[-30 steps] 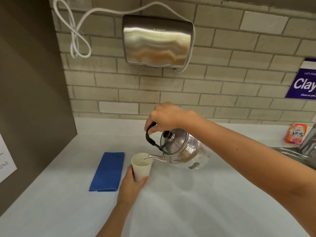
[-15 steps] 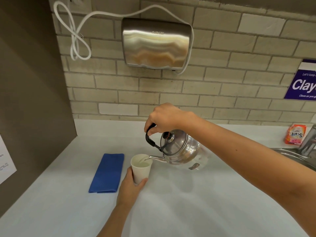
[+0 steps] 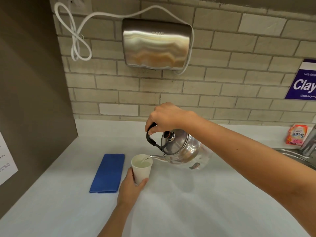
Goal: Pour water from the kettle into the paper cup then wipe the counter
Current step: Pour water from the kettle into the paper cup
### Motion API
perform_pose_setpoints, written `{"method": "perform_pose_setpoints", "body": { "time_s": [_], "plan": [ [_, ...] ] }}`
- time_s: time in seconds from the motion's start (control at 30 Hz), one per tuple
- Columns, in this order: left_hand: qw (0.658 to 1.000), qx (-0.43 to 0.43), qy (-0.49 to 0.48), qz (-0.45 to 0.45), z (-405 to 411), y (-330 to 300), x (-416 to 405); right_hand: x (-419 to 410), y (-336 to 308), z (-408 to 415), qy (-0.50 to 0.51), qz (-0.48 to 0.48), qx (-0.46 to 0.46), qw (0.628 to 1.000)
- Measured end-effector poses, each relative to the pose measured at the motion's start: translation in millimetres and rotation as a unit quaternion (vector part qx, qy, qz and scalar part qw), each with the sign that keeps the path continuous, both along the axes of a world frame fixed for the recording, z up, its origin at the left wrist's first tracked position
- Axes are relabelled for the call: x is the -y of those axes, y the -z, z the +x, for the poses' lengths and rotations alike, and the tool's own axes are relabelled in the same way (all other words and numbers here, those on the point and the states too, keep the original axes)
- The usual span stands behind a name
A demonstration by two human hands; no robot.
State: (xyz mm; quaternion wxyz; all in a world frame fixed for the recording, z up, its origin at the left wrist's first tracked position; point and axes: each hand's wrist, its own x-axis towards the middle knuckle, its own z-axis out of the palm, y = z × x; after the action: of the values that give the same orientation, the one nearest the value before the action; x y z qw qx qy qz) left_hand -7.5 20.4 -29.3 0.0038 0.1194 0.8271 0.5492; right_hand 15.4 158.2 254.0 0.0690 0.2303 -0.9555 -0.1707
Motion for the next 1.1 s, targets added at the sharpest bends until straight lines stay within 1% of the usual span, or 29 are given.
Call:
{"method": "perform_pose_setpoints", "body": {
  "time_s": [0.27, 1.1],
  "plan": [
    [1.0, -0.001, -0.003, -0.003, -0.8, 1.0, -1.0, 1.6, -0.7, -2.7, -0.003, 0.013, -0.002, 1.0],
    [1.0, -0.003, -0.001, 0.003, -5.1, 7.0, -0.6, 0.5, 2.3, -6.0, -0.013, 0.002, -0.003, 1.0]
  ]
}}
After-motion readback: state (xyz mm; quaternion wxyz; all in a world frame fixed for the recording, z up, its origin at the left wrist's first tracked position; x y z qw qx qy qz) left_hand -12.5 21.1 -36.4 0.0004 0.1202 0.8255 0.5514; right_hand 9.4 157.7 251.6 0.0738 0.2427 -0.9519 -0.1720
